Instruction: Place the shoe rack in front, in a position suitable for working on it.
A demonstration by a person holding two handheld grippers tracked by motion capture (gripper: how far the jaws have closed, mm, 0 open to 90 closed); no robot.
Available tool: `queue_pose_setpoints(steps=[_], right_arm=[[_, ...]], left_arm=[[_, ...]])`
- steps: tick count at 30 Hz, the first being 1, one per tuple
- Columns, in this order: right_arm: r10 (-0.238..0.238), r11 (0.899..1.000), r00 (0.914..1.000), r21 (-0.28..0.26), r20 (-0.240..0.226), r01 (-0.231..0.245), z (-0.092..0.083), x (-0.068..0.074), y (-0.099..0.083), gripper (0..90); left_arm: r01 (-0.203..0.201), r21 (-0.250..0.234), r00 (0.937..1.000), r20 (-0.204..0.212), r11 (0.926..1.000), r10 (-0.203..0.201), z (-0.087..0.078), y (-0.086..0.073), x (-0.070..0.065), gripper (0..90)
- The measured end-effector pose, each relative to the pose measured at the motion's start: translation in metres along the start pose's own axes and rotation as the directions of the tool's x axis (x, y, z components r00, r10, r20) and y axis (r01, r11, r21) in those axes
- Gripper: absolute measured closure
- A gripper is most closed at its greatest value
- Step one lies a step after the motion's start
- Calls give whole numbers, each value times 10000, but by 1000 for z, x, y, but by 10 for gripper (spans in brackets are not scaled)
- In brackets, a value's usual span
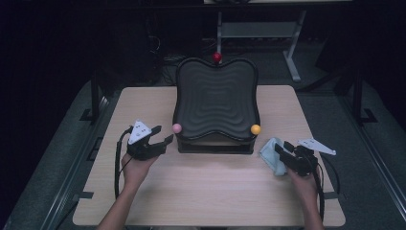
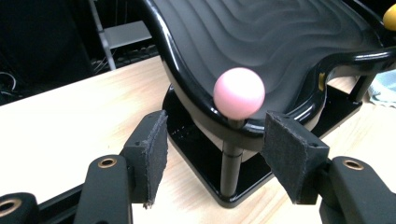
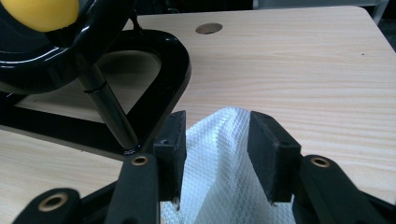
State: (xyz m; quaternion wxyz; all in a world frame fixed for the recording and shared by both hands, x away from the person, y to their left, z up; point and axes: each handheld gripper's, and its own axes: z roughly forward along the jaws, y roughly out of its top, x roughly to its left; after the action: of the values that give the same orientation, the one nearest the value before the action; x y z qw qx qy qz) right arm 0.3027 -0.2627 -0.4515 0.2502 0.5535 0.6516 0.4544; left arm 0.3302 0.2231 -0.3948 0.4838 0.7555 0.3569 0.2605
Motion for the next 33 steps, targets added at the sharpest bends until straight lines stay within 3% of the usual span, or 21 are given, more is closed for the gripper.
queue_pose_setpoints(steps=[15, 33], right_arm=[[-5, 10000, 9995, -23, -316, 4, 1, -1, 3, 512], [-188, 9997, 9993, 176, -323, 194, 4, -3, 2, 498]], left_arm=[[206, 152, 9997, -97, 9997, -204, -8, -13, 6, 362], [483, 317, 9985, -287, 9983, -474, -17, -30, 15, 341]])
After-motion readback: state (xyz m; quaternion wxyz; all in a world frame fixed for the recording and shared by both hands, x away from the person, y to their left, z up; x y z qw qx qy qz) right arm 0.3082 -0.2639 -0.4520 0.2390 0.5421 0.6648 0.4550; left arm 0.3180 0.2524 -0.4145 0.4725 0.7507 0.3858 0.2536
